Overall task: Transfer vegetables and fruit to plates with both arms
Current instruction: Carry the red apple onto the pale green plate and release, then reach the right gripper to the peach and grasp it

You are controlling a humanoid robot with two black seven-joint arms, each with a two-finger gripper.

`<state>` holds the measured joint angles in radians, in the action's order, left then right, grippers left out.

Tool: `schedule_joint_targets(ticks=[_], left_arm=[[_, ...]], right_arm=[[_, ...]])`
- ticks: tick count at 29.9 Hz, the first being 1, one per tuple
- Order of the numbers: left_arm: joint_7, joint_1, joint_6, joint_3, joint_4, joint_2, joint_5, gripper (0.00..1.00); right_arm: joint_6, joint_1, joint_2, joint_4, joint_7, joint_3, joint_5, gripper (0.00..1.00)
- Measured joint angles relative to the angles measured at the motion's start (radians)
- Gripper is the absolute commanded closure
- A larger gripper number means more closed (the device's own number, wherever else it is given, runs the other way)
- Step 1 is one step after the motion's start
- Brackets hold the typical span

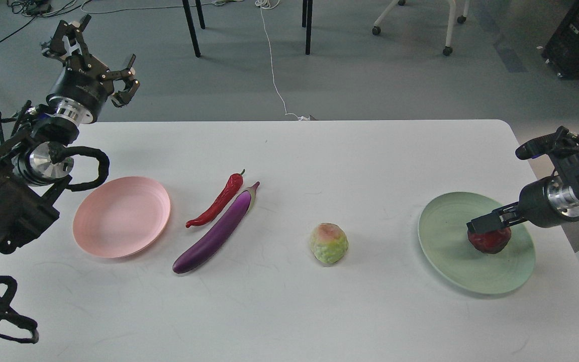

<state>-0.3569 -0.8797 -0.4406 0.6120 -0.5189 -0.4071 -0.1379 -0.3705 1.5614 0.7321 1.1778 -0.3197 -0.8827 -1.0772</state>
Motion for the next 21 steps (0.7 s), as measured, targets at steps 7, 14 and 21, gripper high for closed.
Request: schedule_joint_targets(ticks=[7,14,21], left_arm=[[0.000,-0.003,-0.002,0.000,0.000,0.002,0.018,0.02],[-0.004,-0.004,-0.002,0.002,0.000,0.003,0.047,0.02],[-0.004,-0.004,-0.003,0.002,0.000,-0.002,0.047,0.02]], right_arm=[[-0.002,0.024,-0.130,-0.007,-0.001,0.088,0.139,0.05],[-0.002,0.074,-0.398,-0.050,-0.001,0.090,0.288,0.05],[-0.001,0.067,-0.582,-0.099,-0.001,0.052,0.348,0.06]])
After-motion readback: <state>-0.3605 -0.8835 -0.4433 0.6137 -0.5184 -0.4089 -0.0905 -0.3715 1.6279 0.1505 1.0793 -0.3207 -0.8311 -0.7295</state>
